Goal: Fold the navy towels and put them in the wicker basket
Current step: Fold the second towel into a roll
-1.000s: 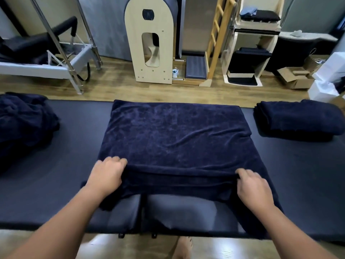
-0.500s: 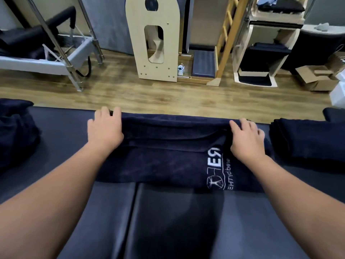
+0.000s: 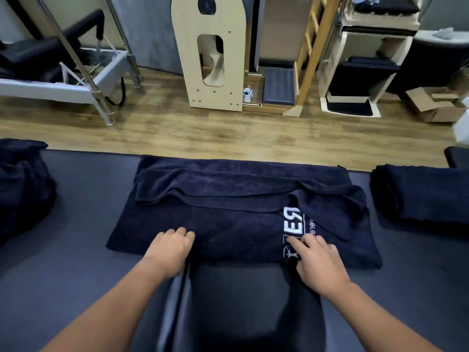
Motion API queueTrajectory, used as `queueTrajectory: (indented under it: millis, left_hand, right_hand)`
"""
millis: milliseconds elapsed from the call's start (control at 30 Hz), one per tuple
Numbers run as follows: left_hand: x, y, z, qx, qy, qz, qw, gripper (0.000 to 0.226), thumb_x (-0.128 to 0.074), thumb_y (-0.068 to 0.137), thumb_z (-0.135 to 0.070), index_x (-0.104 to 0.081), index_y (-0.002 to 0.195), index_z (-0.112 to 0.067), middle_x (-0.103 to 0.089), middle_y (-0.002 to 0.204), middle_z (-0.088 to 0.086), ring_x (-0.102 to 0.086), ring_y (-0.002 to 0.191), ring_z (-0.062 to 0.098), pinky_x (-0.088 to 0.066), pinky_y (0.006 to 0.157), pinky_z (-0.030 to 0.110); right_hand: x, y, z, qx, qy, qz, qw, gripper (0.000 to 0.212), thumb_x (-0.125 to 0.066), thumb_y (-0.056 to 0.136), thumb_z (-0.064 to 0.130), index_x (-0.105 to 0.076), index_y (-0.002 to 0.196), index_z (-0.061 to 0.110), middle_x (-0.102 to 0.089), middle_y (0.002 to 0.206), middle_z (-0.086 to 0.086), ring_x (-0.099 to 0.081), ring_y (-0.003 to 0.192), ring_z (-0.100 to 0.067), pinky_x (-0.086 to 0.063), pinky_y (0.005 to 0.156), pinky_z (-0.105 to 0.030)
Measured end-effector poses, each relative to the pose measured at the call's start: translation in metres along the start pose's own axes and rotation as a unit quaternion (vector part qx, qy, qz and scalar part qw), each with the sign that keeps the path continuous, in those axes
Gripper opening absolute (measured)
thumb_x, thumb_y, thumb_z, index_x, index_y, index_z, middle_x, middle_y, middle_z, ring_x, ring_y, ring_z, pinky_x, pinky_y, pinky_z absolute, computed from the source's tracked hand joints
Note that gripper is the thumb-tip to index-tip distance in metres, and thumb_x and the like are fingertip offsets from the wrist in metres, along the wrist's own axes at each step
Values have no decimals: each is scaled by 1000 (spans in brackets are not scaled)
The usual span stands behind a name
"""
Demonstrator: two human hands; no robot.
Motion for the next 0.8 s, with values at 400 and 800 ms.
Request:
queueTrajectory:
  millis: [400,800]
  left_hand:
    - [-28,-79,-20,0,-39,-21,999,26,-51,88,-10,-49,111,-21,-55,111,-1,-59,98,22,-35,74,32]
    - [-67,-182,-41,-54,-101,12,993,18,-52,83,-23,-47,100,-21,-57,108,1,-60,98,25,-36,74,36]
  right_hand:
    - [-17,-83,19,-63,23,32,997,66,-71,56,8,-69,116,34,-62,87,9,-62,80,-24,-48,54,-36]
    - [-31,-191,44,-86,15,70,994,59,-65,66,23,-64,123,38,-61,97,11,-61,91,-22,-48,66,-38]
Point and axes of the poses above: each hand's wrist, its own y-axis towards the middle knuckle, its own x-axis out of the back of the hand, z = x × y, the point moved 9 cm from there along y, towards the middle knuckle
